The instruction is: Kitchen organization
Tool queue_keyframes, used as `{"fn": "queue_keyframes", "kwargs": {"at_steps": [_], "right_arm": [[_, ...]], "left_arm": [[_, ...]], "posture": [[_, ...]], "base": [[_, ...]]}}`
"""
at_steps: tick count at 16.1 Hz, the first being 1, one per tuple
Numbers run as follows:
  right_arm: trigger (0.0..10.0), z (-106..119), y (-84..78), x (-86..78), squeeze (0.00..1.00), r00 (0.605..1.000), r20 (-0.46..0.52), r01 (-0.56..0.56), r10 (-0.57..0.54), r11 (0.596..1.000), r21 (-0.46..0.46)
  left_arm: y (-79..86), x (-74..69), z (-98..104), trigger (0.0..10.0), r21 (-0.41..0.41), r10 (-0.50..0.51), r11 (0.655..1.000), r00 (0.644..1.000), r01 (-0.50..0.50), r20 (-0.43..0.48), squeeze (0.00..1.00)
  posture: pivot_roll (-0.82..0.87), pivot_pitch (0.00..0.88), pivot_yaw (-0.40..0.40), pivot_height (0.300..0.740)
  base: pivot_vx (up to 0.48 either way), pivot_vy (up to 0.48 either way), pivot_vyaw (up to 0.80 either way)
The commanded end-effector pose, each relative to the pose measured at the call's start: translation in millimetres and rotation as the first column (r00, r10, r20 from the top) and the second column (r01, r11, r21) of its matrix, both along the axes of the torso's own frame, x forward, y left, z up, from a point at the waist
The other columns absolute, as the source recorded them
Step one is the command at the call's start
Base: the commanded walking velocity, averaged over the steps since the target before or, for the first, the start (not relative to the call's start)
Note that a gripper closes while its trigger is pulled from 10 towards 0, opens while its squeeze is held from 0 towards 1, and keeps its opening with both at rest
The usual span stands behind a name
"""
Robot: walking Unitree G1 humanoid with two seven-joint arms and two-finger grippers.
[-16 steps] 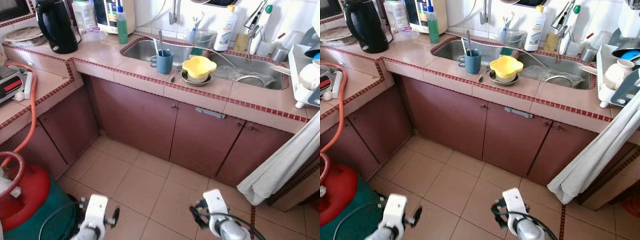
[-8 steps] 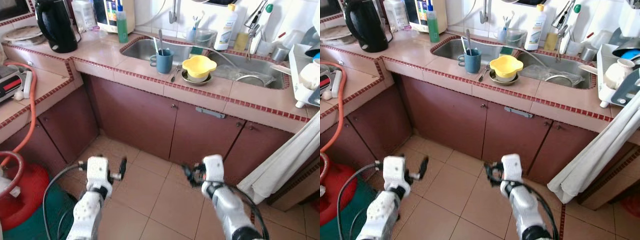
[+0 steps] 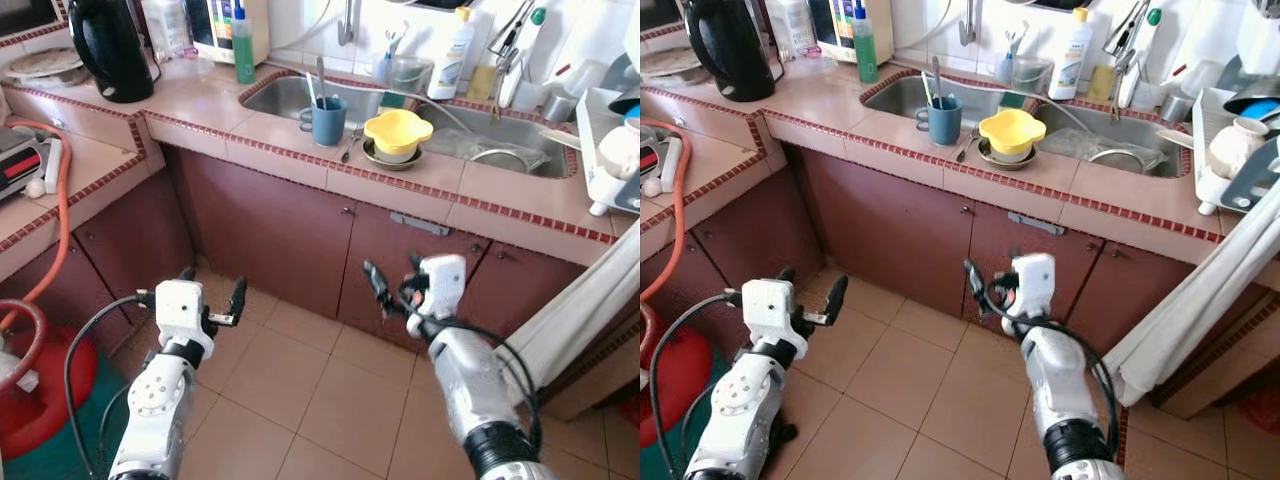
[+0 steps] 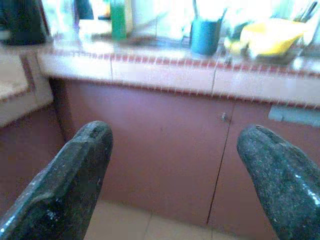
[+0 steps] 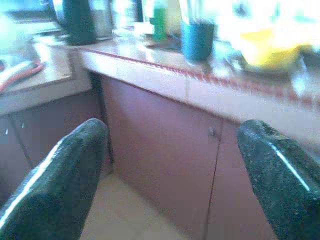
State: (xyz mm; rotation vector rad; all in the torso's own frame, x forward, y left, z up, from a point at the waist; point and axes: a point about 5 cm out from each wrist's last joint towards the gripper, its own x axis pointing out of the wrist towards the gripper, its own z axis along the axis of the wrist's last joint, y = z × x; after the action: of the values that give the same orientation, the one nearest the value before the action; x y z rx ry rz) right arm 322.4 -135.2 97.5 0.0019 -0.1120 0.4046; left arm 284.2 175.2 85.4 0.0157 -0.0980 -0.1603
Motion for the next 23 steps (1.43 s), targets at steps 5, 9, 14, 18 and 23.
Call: {"fn": "queue_keyframes", "kwargs": {"at_steps": [5, 9, 14, 18, 23], "right_arm": [[10.0, 6.3, -3.2, -13.0, 0.0, 1.0, 0.029, 0.001, -0.001, 1.0, -0.021], [10.0, 2.5, -21.2, -34.7, 0.0, 0.996, 0.061, 0.067, -0.065, 0.997, -0.037], [10.0, 6.2, -23.3, -35.6, 0.0, 0.994, 0.056, 0.098, -0.097, 0.995, -0.023], [10.0, 16.5, -21.1, -34.1, 0.0, 0.993, 0.079, 0.093, -0.09, 0.995, -0.039], [10.0, 18.5, -21.6, -32.0, 0.0, 0.993, 0.082, 0.087, -0.083, 0.995, -0.049]], "left_arm": [[-11.6, -8.1, 14.5, 10.0, -0.022, -0.082, 0.996, 0.997, 0.082, 0.018, 0.0], [-2.3, -29.6, 11.8, 10.0, -0.021, -0.082, 0.996, 0.997, 0.082, 0.004, 0.0], [-3.2, -27.2, 15.9, 10.0, -0.025, -0.092, 0.995, 0.996, 0.092, -0.005, 0.0], [-4.4, -25.8, 19.9, 10.0, -0.038, -0.101, 0.994, 0.995, 0.101, -0.009, 0.0], [-3.3, -24.3, 23.1, 10.0, -0.044, -0.101, 0.994, 0.995, 0.101, -0.007, 0.0]], "posture": [[-0.09, 0.0, -0.025, 0.74], [-0.09, 0.0, -0.018, 0.74], [-0.1, 0.0, -0.012, 0.74], [-0.11, 0.0, -0.018, 0.74], [-0.1, 0.0, -0.018, 0.74]], "base": [[0.0, 0.0, 0.0], [0.0, 0.0, 0.0], [0.0, 0.0, 0.0], [0.0, 0.0, 0.0], [0.167, 0.0, 0.0]]}}
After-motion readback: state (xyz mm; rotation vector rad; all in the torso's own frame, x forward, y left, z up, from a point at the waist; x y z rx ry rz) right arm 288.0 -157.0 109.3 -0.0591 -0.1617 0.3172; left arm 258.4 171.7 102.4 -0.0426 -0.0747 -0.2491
